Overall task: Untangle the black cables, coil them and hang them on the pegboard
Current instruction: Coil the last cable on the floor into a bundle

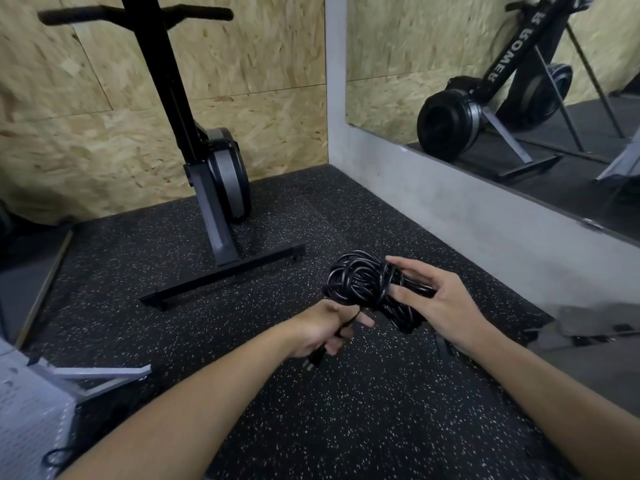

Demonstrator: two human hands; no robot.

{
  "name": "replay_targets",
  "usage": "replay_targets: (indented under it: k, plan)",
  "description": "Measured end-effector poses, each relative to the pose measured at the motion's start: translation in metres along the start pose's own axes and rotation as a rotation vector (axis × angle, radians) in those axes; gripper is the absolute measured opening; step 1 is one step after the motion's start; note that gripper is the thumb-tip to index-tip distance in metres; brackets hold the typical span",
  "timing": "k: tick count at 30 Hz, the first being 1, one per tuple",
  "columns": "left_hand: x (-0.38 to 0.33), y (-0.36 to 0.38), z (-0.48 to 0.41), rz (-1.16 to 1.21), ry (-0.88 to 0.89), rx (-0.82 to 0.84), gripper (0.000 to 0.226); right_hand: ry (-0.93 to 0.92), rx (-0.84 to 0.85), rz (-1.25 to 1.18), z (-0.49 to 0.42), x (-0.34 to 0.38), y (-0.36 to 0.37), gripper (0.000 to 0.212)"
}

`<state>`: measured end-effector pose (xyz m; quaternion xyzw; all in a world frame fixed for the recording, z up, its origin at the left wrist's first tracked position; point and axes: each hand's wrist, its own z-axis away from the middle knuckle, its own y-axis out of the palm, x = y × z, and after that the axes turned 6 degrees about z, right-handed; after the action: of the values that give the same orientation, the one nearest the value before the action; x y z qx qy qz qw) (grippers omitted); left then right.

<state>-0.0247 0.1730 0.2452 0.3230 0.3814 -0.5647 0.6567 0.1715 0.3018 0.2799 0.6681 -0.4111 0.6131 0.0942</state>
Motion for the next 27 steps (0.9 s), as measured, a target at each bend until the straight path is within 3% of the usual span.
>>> replay_targets:
  k: [5,7,10,15,20,22,25,27]
  plan:
    - [-0.025,0.017,0.013,-0.745,0.205,-0.12,0.027,0.01,-0.152,0.484,-0.002,-0.021,0.002,0.055]
    - [-0.034,0.023,0.019,-0.768,0.26,-0.138,0.02,-0.033,-0.169,0.547,-0.004,-0.025,0.005,0.057]
    - [-0.045,0.038,0.027,-0.575,0.2,-0.139,0.031,-0.035,-0.199,0.664,-0.006,-0.025,0.012,0.06]
    - [-0.05,0.035,0.027,-0.879,0.331,-0.221,0.024,0.014,-0.179,0.803,-0.006,-0.014,0.019,0.055]
    - [-0.056,0.021,0.032,-1.202,0.51,-0.368,0.035,-0.13,-0.014,0.664,-0.003,-0.02,0.013,0.054]
    - [-0.053,0.014,0.031,-1.221,0.546,-0.317,0.031,-0.135,0.088,0.646,-0.002,-0.019,0.01,0.064]
    - [-0.049,0.005,0.03,-1.179,0.559,-0.268,0.03,-0.065,0.239,0.728,-0.001,-0.021,0.01,0.1]
    - [-0.048,0.005,0.03,-1.206,0.567,-0.23,0.031,-0.062,0.241,0.83,-0.001,-0.022,0.013,0.1]
